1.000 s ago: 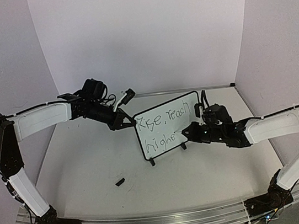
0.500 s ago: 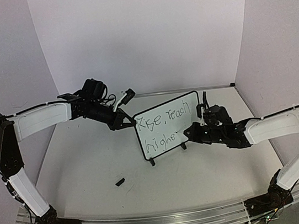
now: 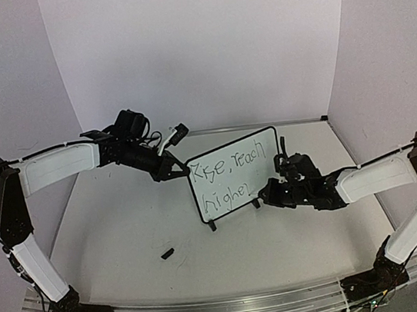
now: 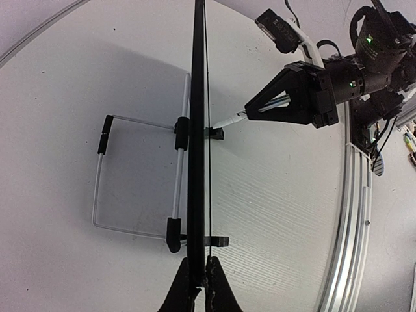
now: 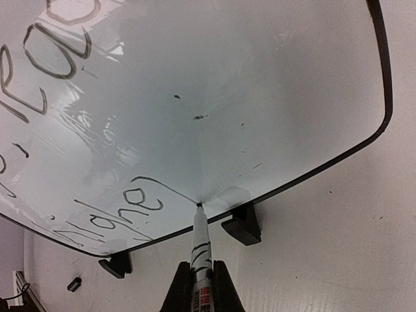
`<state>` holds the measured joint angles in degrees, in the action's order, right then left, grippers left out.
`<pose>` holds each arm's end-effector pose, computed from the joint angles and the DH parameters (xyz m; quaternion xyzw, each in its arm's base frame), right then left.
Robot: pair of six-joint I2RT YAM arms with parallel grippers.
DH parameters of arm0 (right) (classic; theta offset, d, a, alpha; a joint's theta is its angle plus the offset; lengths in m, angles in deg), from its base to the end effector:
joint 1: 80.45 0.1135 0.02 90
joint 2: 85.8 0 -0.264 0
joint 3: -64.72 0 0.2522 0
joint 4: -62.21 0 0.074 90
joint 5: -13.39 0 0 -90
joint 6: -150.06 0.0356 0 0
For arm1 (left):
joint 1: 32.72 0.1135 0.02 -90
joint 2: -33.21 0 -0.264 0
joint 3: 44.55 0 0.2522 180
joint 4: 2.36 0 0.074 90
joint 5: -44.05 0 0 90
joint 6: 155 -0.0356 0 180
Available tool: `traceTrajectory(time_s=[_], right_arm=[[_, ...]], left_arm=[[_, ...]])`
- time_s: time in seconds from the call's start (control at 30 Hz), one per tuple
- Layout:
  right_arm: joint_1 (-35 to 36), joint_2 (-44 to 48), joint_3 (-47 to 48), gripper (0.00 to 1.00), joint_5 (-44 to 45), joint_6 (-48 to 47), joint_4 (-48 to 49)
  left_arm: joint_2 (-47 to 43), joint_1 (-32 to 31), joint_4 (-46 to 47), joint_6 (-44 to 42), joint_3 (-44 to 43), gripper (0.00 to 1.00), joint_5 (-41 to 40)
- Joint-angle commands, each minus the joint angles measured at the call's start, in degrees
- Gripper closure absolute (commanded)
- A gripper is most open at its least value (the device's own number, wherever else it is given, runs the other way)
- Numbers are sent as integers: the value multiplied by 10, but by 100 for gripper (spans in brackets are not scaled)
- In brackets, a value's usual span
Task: Write a sentence on the whiteboard
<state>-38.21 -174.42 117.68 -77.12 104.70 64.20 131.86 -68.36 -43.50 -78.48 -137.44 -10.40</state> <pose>0.2291 0.2085 0.1696 0.0164 0.8814 0.3274 0.3400 0.2976 -0.2388 0.2740 0.4701 0.7590 -0.3459 0.2887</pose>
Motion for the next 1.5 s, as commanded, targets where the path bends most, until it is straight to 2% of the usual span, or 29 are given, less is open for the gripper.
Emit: traceTrajectory(time_s=[0.0, 0.43, 0.7, 1.03, 1.47], right_arm=[[-2, 2, 13, 100, 18, -3, 10], [-2, 42, 24, 100, 24, -10, 11], [-2, 35, 30, 100, 20, -11, 11], [-3, 49, 16, 100, 57, 1, 11], [-5, 73, -5, 100, 52, 1, 12]], left_arm=[[22, -13, -74, -22, 10, 100, -31], [23, -14, -74, -22, 10, 100, -31], [24, -14, -74, -22, 10, 100, -30], [23, -15, -75, -22, 10, 100, -31], [21, -15, -75, -22, 10, 100, -31]])
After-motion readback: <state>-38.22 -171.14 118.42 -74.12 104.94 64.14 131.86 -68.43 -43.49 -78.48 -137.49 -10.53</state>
